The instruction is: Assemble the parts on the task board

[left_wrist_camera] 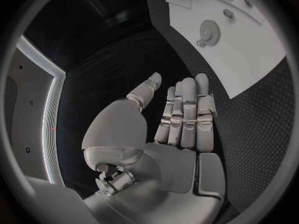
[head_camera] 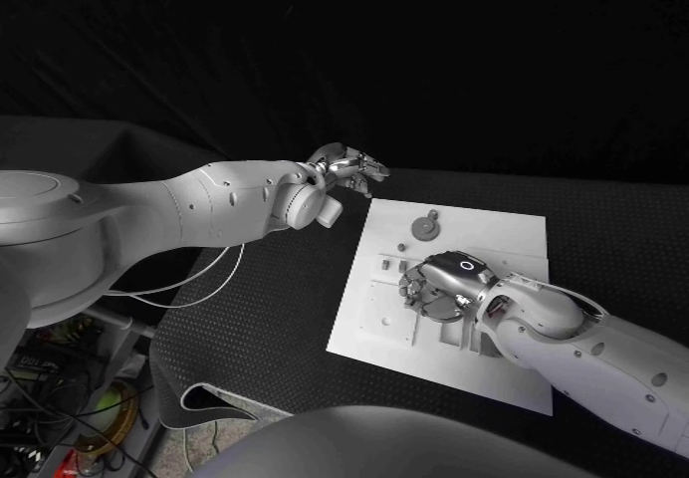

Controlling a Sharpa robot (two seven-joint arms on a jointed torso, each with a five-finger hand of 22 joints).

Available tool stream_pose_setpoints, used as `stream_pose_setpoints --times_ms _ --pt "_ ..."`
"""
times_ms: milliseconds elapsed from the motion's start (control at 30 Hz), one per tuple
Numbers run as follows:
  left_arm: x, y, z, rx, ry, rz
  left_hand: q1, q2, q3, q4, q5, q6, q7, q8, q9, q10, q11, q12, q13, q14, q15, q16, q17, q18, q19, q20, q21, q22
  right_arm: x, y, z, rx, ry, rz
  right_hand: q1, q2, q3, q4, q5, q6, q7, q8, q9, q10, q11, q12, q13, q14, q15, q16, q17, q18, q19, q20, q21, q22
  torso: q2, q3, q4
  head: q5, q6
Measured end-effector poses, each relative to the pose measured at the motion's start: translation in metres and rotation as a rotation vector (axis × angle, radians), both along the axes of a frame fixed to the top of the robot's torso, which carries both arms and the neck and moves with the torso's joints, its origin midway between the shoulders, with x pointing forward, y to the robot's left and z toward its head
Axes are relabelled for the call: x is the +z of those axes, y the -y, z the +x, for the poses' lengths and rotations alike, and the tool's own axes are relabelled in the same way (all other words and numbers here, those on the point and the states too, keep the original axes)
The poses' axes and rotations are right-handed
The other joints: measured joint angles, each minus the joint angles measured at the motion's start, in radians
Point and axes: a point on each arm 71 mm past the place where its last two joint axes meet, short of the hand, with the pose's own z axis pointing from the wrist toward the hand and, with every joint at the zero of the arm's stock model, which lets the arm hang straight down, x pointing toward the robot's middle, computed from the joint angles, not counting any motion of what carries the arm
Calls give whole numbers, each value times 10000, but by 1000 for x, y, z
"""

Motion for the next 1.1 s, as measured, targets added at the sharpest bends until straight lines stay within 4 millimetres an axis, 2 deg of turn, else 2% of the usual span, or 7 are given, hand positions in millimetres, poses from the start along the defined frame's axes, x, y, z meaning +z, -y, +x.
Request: stream_pose_setpoints --times_ms 633,1100 --pt "1 1 0 -17 8 10 -35 35 0 0 0 0 -1 0 -9 13 -13 0 -2 0 0 0 8 2 -14 14 0 0 -2 -2 -2 189 -303 132 51 51 -2 -2 -2 -2 1 -28 -7 0 0 -25 5 -25 -19 0 8 0 -14 15 0 -1 0 6 -9 166 0" --pt "2 2 1 -36 23 12 -34 34 0 0 0 1 -1 0 -8 14 -15 0 -3 0 0 -38 7 3 -15 16 0 0 -5 1 -1 173 -406 -36 51 51 -3 -2 -10 -27 -8 -7 -5 -1 0 -24 -3 -34 -24 0 15 1 -15 16 0 -1 -6 13 -14 213 0"
